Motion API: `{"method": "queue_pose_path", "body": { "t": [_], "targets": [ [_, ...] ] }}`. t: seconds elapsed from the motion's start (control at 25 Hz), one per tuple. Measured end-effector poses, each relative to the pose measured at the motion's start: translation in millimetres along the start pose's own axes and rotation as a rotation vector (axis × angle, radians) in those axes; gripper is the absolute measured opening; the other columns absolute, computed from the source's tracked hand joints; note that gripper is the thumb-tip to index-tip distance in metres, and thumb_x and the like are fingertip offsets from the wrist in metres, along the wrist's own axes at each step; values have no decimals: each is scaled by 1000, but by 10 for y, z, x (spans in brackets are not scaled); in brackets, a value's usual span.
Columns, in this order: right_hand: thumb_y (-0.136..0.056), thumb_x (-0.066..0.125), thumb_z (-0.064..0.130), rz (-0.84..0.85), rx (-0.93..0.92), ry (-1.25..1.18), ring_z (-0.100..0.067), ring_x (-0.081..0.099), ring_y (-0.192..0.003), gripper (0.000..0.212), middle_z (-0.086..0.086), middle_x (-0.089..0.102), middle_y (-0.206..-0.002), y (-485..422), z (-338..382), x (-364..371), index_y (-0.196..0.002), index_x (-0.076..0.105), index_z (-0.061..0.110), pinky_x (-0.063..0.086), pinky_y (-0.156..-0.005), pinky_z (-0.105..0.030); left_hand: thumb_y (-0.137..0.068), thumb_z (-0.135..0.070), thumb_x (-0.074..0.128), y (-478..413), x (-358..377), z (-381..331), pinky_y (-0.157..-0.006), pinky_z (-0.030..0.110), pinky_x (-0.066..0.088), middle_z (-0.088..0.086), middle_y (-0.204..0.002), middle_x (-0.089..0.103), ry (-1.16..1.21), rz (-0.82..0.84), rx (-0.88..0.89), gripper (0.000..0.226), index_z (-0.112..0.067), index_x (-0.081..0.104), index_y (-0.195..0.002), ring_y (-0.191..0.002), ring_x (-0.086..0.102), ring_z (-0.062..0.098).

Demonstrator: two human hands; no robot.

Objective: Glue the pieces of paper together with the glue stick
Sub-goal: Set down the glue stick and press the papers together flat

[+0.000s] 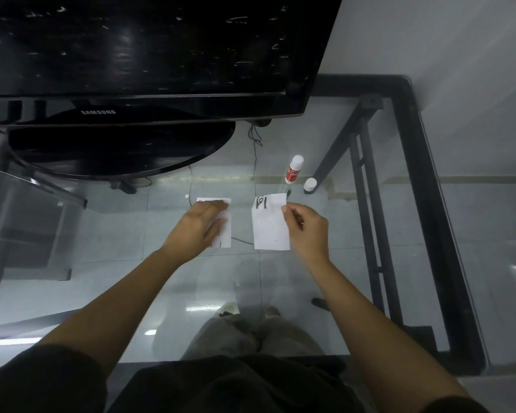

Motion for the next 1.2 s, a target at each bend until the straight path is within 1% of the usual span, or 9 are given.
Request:
{"method": "queue_pose_path", "body": {
  "t": [0.2, 0.32, 0.52, 0.76, 0.88, 0.96, 1.04, 1.12, 1.2],
  "targets": [
    [-90, 60, 14, -80, -37, 24, -24, 64, -75, 19, -14, 71, -87, -47, -35, -269, -101, 70, 3, 53, -70, -34, -86, -42, 42, 86, -13, 305, -96, 41, 46, 12, -123, 64, -258, 82, 33, 51, -9, 60, -120, -108, 59, 33],
    [-89, 60, 14, -80, -51, 71, -25, 63, -73, 17, -14, 70, -84, -58, -83, -373, -98, 70, 2, 51, -65, -31, -85, -39, 48, -21, 85, 139, -94, 42, 47, 15, -119, 65, -246, 101, 55, 49, -6, 61, -117, -104, 61, 35],
    [-89, 60, 15, -82, -65, 121, -20, 61, -74, 20, -13, 70, -87, -21, -167, -471, -101, 70, 2, 42, -62, -12, -85, -28, 61, -121, 365, -230, -96, 41, 46, 16, -122, 63, -183, 90, 135, 41, -4, 60, -118, -107, 59, 36],
    [-87, 63, 15, -77, -138, 164, -23, 64, -77, 24, -15, 72, -92, 43, -166, -549, -106, 69, 2, 55, -67, -32, -91, -31, 54, -117, 488, -434, -105, 40, 36, 12, -139, 50, -81, 63, 65, 48, -8, 46, -133, -125, 45, 30],
    [-80, 71, 12, -86, -431, 282, -21, 66, -64, 23, -13, 72, -77, 106, -56, -562, -100, 71, 1, 55, -57, -24, -93, -28, 51, -146, 276, -489, -99, 34, 40, 12, -130, 56, 217, -80, -86, 39, -9, 53, -127, -118, 50, 27],
    [-79, 71, 12, -88, -763, 501, -17, 65, -55, 20, -8, 72, -68, 162, 6, -495, -96, 73, 3, 55, -51, -22, -94, -29, 50, -241, 65, -527, -85, 30, 48, 11, -112, 66, 616, -112, -368, 29, -9, 65, -110, -101, 60, 24],
    [-81, 66, 13, -82, -996, 625, -16, 63, -51, 17, -5, 70, -64, 218, 44, -411, -95, 73, 5, 54, -47, -22, -92, -39, 50, -327, -63, -591, -70, 24, 50, 6, -96, 69, 954, 63, -644, 34, -10, 68, -95, -86, 63, 19],
    [-78, 71, 10, -82, -1097, 623, -16, 61, -48, 19, -3, 69, -62, 225, 63, -343, -96, 73, 7, 51, -42, -23, -87, -48, 54, -356, -122, -663, -65, 21, 50, 4, -86, 71, 975, 307, -749, 43, -9, 69, -90, -77, 64, 15],
    [-74, 76, 10, -69, -1132, 627, -16, 60, -49, 23, -2, 68, -61, 225, 84, -271, -97, 72, 9, 49, -40, -24, -83, -47, 61, -355, -115, -700, -59, 19, 51, 4, -78, 72, 937, 434, -755, 39, -9, 70, -84, -70, 65, 12]
  ]
}}
Point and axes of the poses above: each hand's wrist, its own y-axis away from the middle knuckle, its own x-axis out of the palm, z = x × y, the point moved 3 cm from there along -y, towards the middle knuckle
